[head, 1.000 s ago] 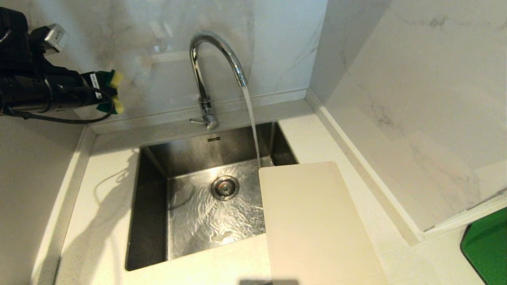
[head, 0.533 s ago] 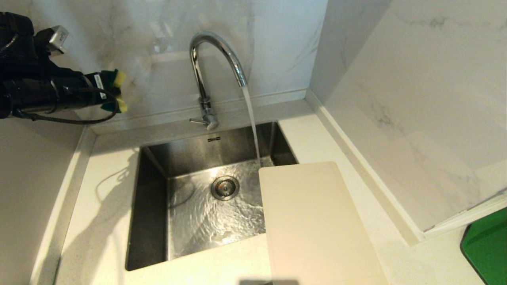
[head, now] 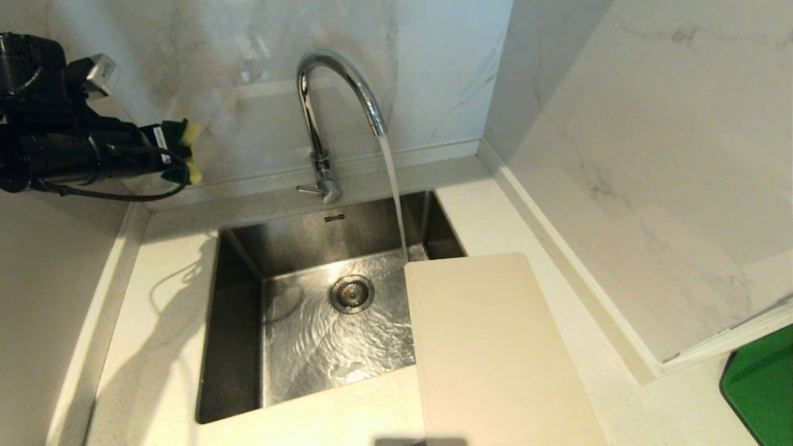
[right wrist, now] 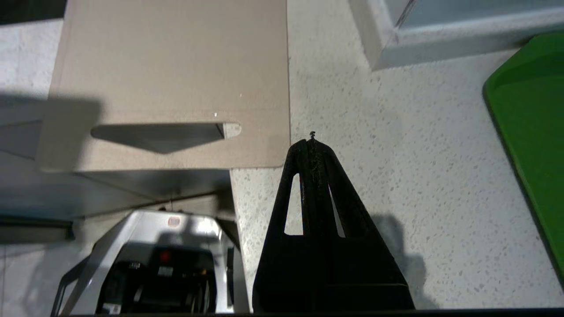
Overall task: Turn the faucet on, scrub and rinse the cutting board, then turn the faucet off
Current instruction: Put down the cleaning cloth
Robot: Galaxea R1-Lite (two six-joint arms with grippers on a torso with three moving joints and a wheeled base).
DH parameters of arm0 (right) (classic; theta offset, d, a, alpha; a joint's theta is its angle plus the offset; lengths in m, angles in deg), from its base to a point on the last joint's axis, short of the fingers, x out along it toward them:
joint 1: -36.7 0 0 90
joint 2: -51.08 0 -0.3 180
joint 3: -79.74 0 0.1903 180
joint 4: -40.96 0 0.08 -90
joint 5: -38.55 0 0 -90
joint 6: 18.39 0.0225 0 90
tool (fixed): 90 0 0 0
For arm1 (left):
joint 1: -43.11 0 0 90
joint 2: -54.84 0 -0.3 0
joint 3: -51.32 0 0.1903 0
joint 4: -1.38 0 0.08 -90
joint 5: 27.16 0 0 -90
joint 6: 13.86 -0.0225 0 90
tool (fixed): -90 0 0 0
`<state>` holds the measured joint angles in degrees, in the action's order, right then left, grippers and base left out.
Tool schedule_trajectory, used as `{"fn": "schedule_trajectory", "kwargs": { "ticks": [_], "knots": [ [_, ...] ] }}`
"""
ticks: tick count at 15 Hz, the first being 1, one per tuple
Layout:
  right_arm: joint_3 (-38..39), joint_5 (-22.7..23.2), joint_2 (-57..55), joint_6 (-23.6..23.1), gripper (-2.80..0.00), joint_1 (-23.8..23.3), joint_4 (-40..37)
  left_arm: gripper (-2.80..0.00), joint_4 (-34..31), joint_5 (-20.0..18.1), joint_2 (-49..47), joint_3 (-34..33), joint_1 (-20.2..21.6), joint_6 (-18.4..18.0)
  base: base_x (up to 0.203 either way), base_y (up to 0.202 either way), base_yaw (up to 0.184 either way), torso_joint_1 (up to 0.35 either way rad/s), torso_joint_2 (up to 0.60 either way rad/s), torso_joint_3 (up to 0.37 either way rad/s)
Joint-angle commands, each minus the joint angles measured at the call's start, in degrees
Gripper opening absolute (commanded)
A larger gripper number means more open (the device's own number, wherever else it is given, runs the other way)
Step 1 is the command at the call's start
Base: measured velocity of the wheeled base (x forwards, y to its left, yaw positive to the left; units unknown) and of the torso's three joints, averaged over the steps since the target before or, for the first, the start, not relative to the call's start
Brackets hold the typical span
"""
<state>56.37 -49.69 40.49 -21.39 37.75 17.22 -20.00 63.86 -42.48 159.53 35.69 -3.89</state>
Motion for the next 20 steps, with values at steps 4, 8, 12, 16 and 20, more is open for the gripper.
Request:
{"fn": "schedule_trajectory", "kwargs": {
  "ticks": [4,8,12,16,20],
  "knots": [
    [0.09,-1.58,10.59,2.21,-2.80,-0.96,-0.06,-2.80,2.06,-0.59,-0.68,-1.53,0.38,-0.04,0.000,0.000,0.000,0.000,0.00,0.000],
    [0.09,-1.58,10.59,1.68,-2.80,-0.96,-0.06,-2.80,2.06,-0.41,-1.38,-1.18,0.56,-0.39,0.000,0.000,0.000,0.000,0.00,0.000],
    [0.09,-1.58,10.50,1.68,-2.80,-0.96,-0.06,-2.80,-0.35,-0.24,0.13,-2.41,0.47,-1.15,0.000,0.000,0.000,0.000,0.00,0.000],
    [0.08,-1.14,10.59,1.40,-2.80,-0.96,0.02,-2.80,-15.67,-0.17,3.89,-5.27,0.71,-7.09,0.000,0.000,0.000,0.000,0.00,0.000],
    [0.08,-1.14,10.59,1.30,-2.80,-0.94,0.11,-2.80,-19.67,-0.22,7.12,-17.75,3.65,-11.05,0.000,0.000,0.000,0.000,0.00,0.000]
  ]
}}
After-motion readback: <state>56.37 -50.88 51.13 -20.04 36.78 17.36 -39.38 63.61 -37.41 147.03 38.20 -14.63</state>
